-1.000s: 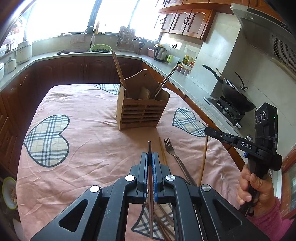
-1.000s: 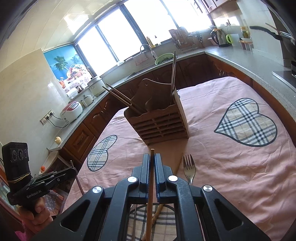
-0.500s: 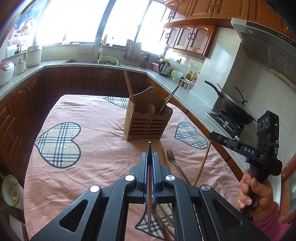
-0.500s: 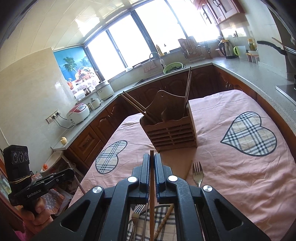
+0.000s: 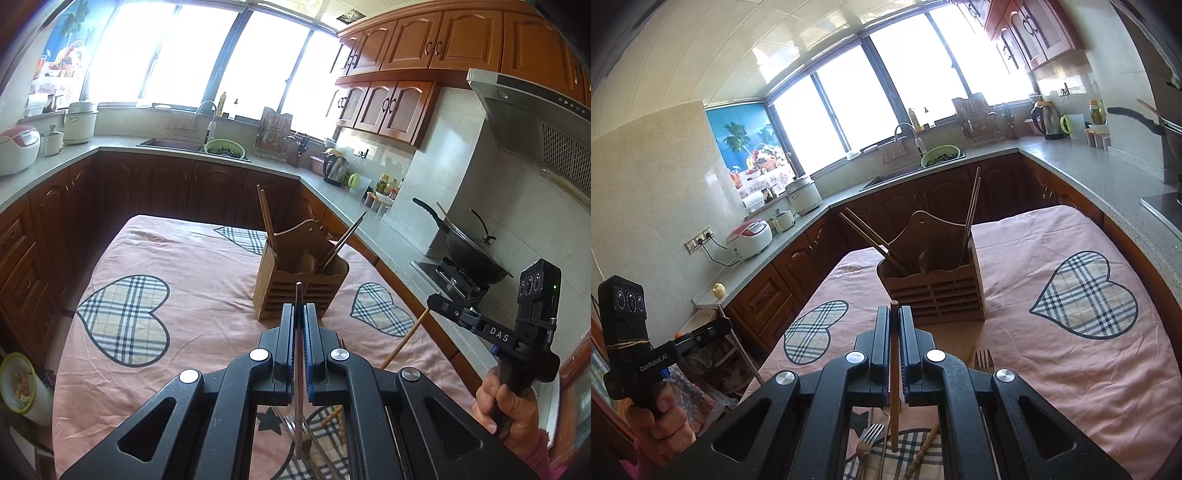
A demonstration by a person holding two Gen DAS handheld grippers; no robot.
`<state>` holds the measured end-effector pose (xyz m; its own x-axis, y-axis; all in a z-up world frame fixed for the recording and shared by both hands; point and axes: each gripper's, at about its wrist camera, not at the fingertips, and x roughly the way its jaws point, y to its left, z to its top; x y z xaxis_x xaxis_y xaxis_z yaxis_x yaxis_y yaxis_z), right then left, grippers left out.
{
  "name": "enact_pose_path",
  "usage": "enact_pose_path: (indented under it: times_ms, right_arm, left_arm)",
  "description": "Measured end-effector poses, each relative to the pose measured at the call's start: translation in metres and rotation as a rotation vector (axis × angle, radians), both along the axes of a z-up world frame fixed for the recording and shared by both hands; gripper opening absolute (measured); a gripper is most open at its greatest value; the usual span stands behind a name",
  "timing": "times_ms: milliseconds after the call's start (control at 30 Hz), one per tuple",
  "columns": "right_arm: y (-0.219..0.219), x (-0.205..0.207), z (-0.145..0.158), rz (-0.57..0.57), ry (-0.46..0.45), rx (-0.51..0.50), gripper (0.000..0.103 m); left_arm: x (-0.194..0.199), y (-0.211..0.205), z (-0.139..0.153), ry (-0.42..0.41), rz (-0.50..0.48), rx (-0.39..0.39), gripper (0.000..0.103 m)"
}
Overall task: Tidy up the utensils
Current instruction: 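Lower the left tool's chopstick into the holder while the right tool inserts its chopstick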
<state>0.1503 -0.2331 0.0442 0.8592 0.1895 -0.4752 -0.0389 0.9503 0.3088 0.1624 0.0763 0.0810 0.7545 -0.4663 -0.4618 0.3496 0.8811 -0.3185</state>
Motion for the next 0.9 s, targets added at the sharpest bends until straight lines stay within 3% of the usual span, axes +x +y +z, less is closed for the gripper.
enact_pose_path:
  times_ms: [500,900]
  right_arm:
    - [-0.022,0.019,0.030,-0.049,-0.097,-0.002,0.005]
    - [-0.059,0.052,0.066,-0.113,-0.206,0.061,0.005]
  left_arm:
    - [0.038,0.001,0.015,-0.093,0.059,-0.069,0.002]
    - [0.099,-0.024,0.022,-0.162,0.079,-0.084,0.002]
